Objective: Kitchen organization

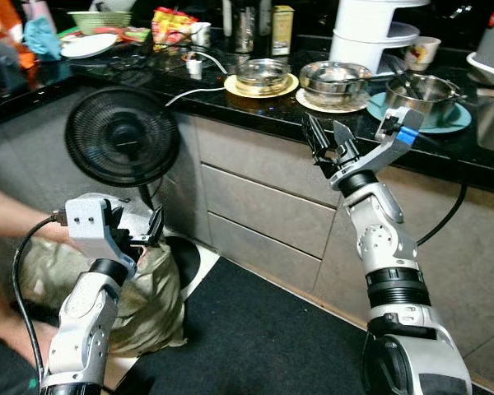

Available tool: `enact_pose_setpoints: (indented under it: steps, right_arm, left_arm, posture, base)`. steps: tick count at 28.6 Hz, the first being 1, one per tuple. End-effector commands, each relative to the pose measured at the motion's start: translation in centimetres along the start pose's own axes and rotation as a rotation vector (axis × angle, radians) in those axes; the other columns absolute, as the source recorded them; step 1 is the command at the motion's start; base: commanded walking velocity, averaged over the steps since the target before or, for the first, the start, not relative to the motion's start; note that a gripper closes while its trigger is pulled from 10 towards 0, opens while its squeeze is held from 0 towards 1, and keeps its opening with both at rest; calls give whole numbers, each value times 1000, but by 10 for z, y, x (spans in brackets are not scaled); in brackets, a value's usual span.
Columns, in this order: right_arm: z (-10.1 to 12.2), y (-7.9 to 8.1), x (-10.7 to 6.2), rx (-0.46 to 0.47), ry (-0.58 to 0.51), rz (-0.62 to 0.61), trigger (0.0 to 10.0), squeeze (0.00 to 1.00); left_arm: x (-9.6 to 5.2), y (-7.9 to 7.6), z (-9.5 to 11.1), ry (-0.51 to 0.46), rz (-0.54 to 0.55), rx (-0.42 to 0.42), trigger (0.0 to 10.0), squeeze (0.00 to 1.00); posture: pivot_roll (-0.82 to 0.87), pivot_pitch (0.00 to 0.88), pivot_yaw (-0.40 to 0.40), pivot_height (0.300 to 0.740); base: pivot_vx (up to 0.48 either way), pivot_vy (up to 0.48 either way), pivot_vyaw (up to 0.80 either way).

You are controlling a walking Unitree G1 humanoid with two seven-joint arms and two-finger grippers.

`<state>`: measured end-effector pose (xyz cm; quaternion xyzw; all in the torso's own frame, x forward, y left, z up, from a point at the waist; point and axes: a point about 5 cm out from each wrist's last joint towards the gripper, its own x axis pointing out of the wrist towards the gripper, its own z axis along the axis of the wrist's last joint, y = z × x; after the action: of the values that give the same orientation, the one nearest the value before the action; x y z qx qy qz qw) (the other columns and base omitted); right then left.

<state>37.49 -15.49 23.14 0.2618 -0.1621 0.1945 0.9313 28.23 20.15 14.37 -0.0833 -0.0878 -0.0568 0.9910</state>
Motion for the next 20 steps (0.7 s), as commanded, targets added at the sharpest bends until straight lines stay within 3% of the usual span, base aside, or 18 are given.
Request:
enact_pose_setpoints:
  steps: [1, 3, 7, 12, 20]
  right_arm:
    - [11, 1, 0, 83, -49, 18, 10000, 0]
    - [14, 3, -1, 109, -64, 34, 10000, 0]
    - [34, 21, 0, 281, -155, 191, 10000, 0]
    - [45, 33, -2, 361, -202, 295, 10000, 0]
    - [46, 39, -3, 310, -169, 309, 10000, 0]
  left_arm:
    - [1, -5, 0, 10, -27, -12, 10000, 0]
    - [2, -6, 1, 8, -34, -13, 10000, 0]
    - [4, -14, 6, -7, -73, -30, 10000, 0]
    - [4, -22, 8, -10, -120, -47, 10000, 0]
    - [2, -35, 7, 2, -168, -64, 10000, 0]
  posture:
    - [48, 0, 20, 740]
    - [48, 0, 20, 740]
    - [50, 0, 23, 740]
    - [52, 0, 24, 740]
    - [52, 0, 26, 740]
  base:
    - [442, 0, -800]
    - [442, 0, -800]
    - [441, 0, -800]
    - [440, 0, -800]
    - [442, 0, 0]
